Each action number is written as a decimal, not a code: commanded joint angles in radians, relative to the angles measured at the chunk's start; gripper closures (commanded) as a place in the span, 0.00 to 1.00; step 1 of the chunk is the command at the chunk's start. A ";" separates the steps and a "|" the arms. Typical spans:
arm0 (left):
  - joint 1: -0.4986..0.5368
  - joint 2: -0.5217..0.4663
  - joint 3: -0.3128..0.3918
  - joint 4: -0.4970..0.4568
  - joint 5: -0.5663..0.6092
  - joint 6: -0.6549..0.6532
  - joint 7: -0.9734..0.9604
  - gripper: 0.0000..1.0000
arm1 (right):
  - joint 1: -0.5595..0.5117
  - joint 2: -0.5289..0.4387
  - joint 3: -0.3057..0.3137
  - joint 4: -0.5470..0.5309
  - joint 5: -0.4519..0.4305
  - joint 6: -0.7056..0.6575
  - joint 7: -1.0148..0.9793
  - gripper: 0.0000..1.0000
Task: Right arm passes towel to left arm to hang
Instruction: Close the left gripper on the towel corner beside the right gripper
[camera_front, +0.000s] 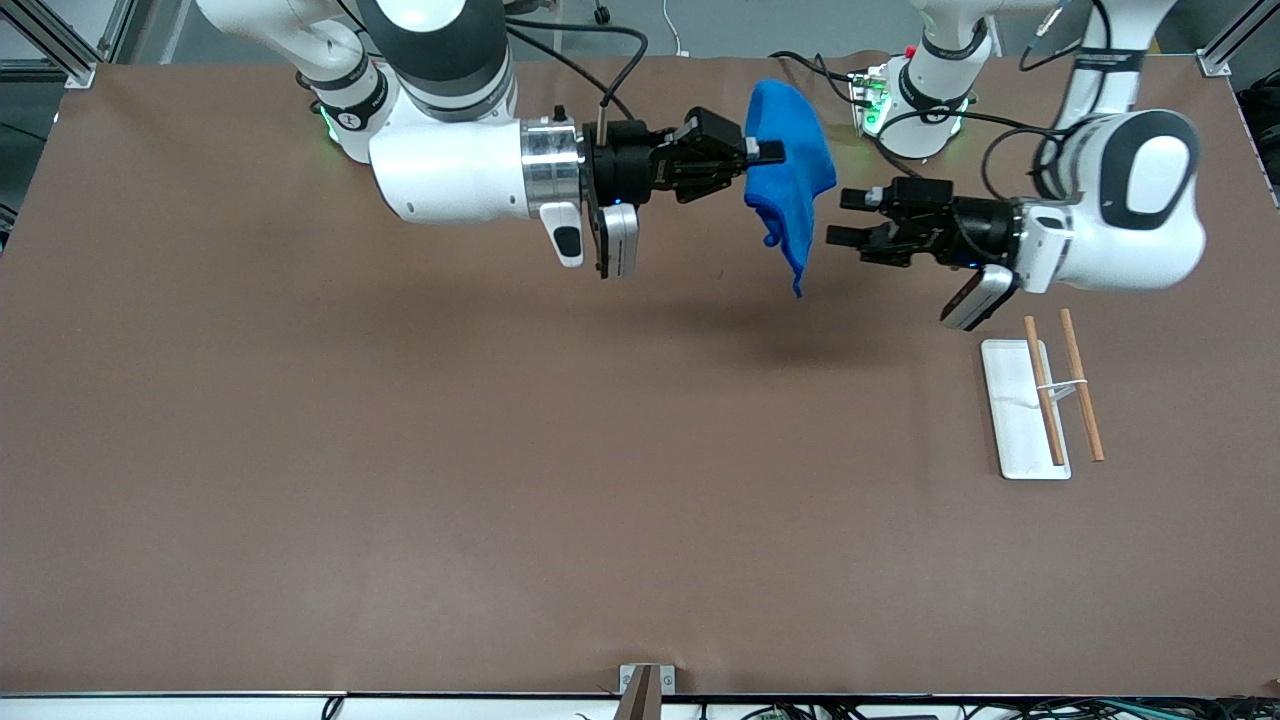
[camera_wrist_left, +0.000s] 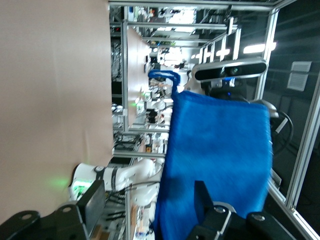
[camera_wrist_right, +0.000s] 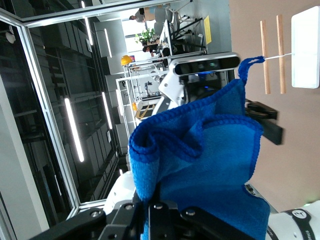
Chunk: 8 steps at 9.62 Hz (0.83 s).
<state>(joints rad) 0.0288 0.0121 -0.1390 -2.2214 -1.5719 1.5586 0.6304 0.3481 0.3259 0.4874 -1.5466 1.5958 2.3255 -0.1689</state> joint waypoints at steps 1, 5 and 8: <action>0.002 -0.047 -0.020 -0.089 -0.078 0.041 0.037 0.20 | 0.049 0.047 0.000 0.055 0.035 0.057 -0.014 1.00; 0.016 -0.072 0.019 -0.112 -0.131 -0.014 0.037 0.23 | 0.054 0.053 0.000 0.065 0.033 0.081 -0.014 1.00; 0.017 -0.070 0.032 -0.104 -0.131 -0.012 0.049 0.74 | 0.055 0.053 0.000 0.063 0.033 0.083 -0.014 1.00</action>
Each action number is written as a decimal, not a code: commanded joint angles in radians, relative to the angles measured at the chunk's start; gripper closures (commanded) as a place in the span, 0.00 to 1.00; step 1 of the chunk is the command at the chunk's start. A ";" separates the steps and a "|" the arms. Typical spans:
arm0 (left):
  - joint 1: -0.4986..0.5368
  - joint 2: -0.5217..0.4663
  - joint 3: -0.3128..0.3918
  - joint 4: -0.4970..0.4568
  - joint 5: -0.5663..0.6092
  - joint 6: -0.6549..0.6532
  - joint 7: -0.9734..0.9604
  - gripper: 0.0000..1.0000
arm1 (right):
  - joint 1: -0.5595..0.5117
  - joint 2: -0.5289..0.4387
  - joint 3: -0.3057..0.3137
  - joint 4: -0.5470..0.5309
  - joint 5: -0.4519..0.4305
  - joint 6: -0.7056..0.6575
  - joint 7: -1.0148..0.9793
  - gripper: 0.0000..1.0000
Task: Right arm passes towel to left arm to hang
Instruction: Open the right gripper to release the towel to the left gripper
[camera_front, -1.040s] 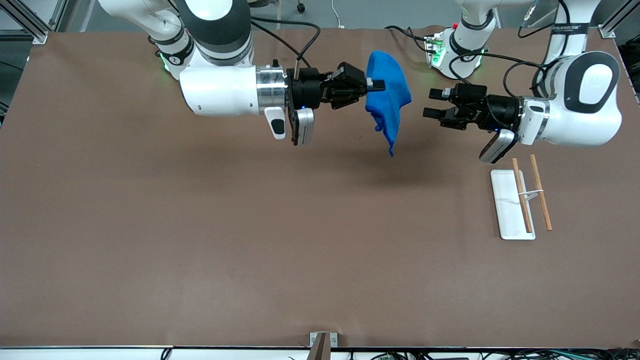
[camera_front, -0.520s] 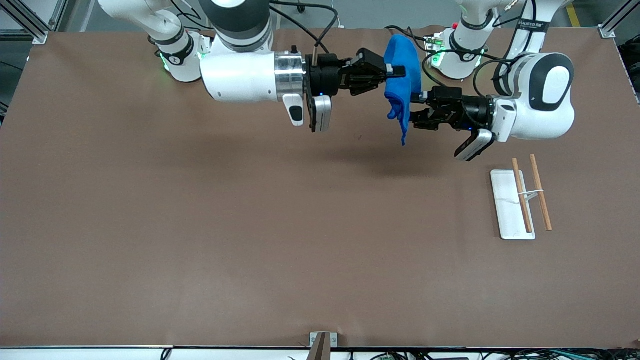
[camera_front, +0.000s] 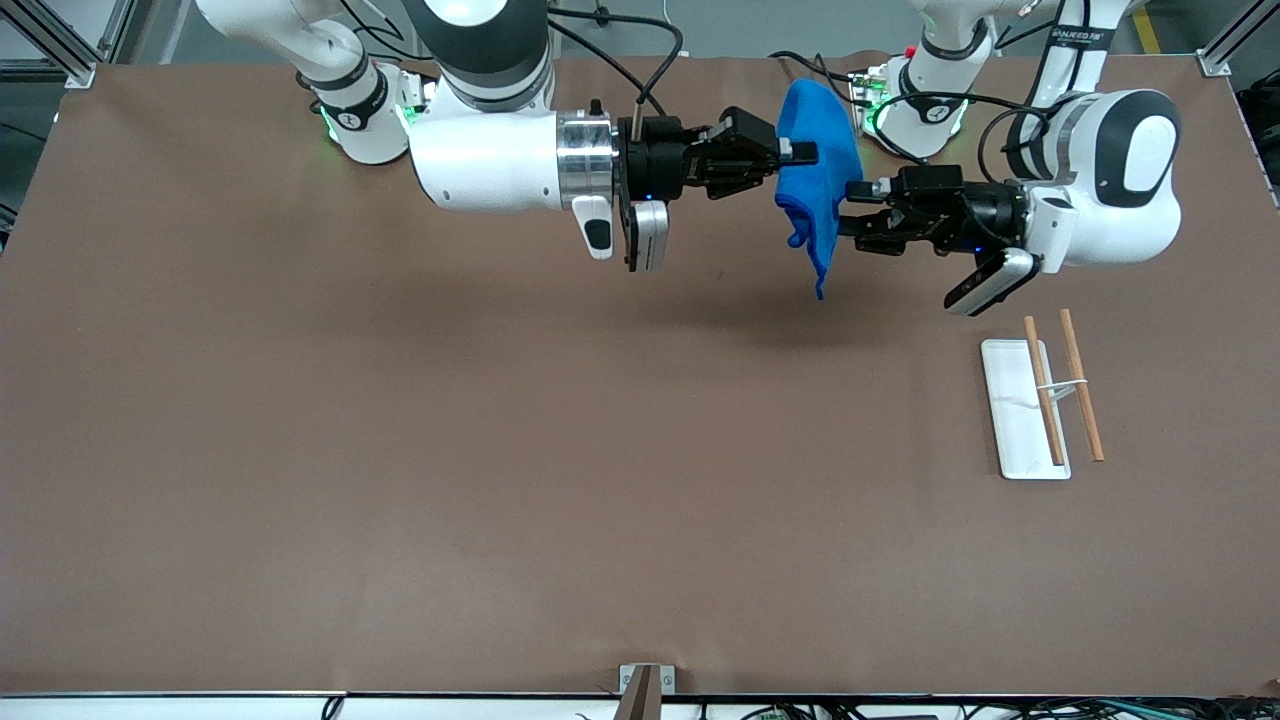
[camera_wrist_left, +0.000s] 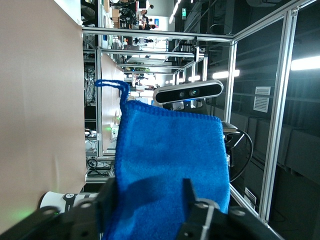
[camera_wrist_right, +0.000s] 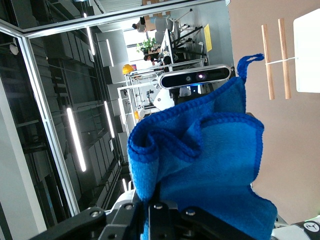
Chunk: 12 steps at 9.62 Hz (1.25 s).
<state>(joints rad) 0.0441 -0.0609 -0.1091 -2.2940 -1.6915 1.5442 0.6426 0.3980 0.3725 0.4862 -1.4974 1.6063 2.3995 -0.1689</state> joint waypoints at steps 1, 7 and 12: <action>0.002 0.003 0.002 -0.031 -0.011 0.002 0.037 0.86 | 0.005 0.006 0.002 0.016 0.024 0.009 -0.014 1.00; 0.002 0.000 0.034 -0.016 -0.004 0.005 0.016 1.00 | -0.013 0.000 -0.001 0.003 0.005 0.000 -0.011 0.56; 0.000 -0.001 0.048 0.014 0.007 0.039 -0.067 1.00 | -0.148 -0.159 -0.011 -0.277 -0.425 -0.014 0.051 0.00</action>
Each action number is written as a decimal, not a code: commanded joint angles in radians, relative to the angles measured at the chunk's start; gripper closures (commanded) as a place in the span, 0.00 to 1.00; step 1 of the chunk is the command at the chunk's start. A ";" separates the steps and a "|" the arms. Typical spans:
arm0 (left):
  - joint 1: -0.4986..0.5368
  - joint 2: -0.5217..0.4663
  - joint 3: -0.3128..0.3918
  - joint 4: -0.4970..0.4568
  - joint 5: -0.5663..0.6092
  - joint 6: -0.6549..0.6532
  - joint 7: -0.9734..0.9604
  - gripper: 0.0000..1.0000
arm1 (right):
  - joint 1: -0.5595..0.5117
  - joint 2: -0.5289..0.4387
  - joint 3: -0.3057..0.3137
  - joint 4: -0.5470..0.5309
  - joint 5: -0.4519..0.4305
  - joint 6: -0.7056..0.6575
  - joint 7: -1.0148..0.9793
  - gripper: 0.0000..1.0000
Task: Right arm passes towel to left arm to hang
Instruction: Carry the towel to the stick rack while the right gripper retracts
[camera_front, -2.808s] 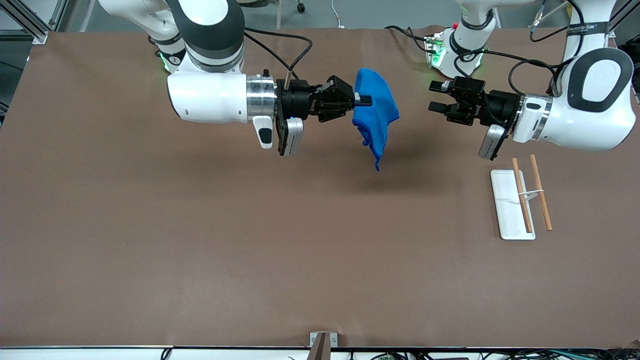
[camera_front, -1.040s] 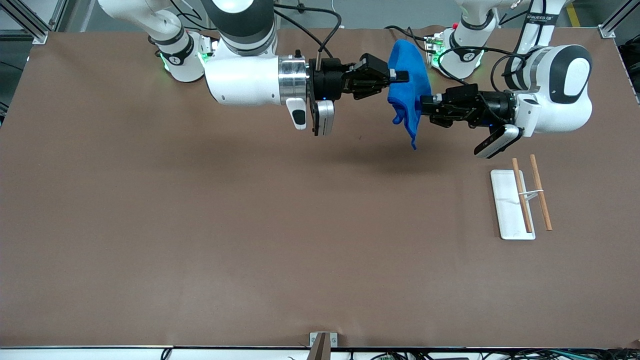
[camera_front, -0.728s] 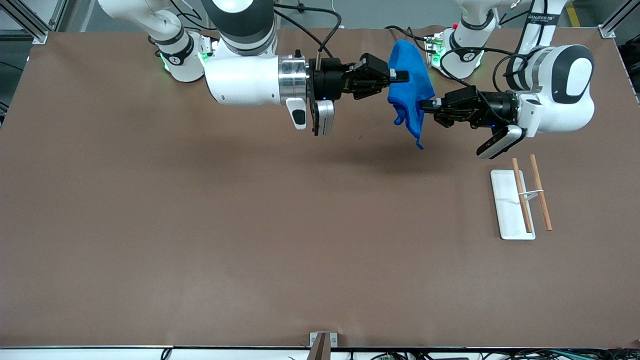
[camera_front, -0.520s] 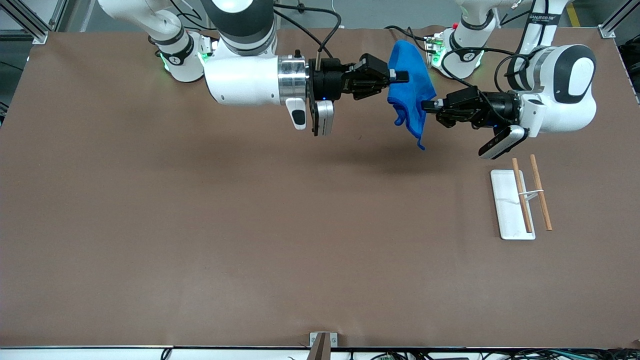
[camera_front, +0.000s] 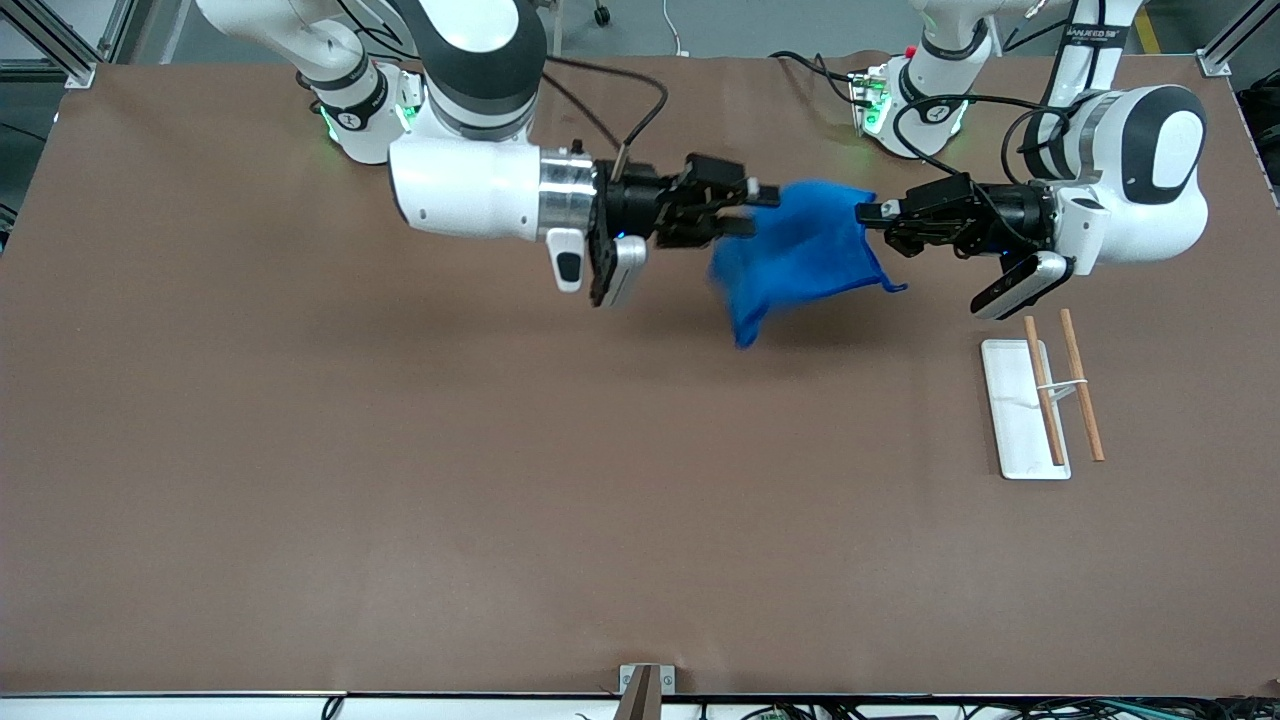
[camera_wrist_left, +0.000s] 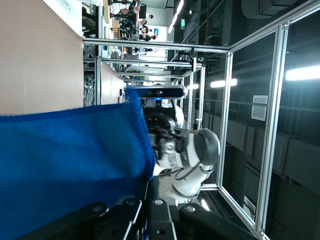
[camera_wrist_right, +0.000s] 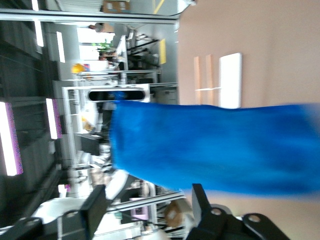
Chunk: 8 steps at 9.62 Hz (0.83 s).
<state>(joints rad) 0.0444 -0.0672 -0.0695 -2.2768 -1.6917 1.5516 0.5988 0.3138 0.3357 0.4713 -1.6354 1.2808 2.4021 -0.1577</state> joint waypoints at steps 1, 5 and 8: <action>0.002 0.009 0.028 0.020 0.068 0.039 -0.036 1.00 | -0.094 -0.168 0.003 -0.196 -0.185 -0.029 0.064 0.00; 0.002 0.032 0.115 0.166 0.498 0.074 -0.116 1.00 | -0.133 -0.248 -0.199 -0.377 -0.541 -0.029 0.070 0.00; 0.002 0.035 0.123 0.232 0.794 0.157 -0.137 1.00 | -0.219 -0.245 -0.343 -0.374 -0.801 -0.122 0.072 0.00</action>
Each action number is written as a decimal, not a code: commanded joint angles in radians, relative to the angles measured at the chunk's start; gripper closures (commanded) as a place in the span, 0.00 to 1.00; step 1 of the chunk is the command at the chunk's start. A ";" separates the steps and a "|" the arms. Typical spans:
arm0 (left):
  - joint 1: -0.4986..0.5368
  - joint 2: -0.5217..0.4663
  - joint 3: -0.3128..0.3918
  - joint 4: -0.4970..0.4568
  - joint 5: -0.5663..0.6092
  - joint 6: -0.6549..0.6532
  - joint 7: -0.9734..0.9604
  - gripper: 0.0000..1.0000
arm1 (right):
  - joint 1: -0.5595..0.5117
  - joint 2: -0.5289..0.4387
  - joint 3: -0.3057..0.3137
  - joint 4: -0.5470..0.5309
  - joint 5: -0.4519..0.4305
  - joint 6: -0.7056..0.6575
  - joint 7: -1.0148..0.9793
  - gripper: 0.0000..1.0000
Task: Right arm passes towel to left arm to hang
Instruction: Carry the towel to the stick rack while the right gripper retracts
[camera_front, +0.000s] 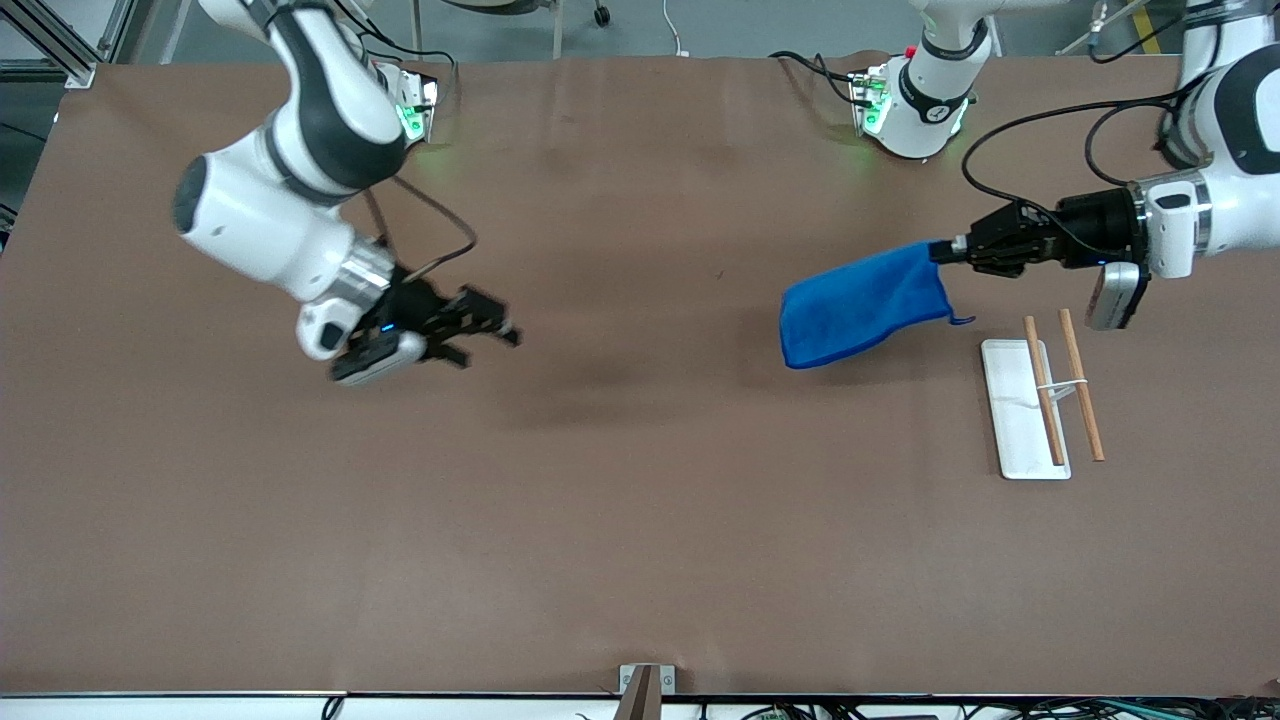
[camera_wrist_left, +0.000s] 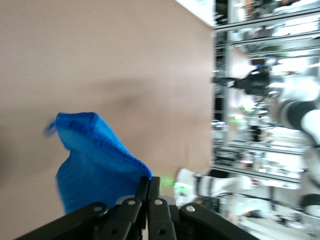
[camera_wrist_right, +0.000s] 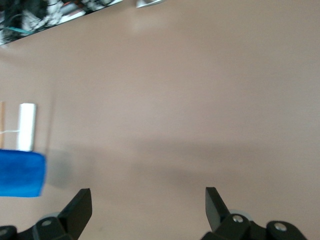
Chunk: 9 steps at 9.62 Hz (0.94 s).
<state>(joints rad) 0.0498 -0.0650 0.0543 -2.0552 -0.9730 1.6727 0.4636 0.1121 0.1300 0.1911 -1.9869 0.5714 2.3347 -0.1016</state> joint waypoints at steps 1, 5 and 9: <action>-0.004 0.039 0.028 0.021 0.142 0.038 -0.002 1.00 | -0.017 -0.036 -0.141 0.006 -0.239 -0.108 0.016 0.00; -0.001 0.112 0.159 0.108 0.362 0.128 0.009 1.00 | -0.075 -0.033 -0.249 0.282 -0.590 -0.403 -0.004 0.00; 0.022 0.184 0.263 0.157 0.470 0.245 0.050 1.00 | -0.150 -0.116 -0.254 0.387 -0.602 -0.559 0.084 0.00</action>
<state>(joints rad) 0.0583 0.0685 0.2676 -1.9329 -0.5258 1.9211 0.4725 -0.0305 0.0781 -0.0766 -1.5922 -0.0068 1.8264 -0.0772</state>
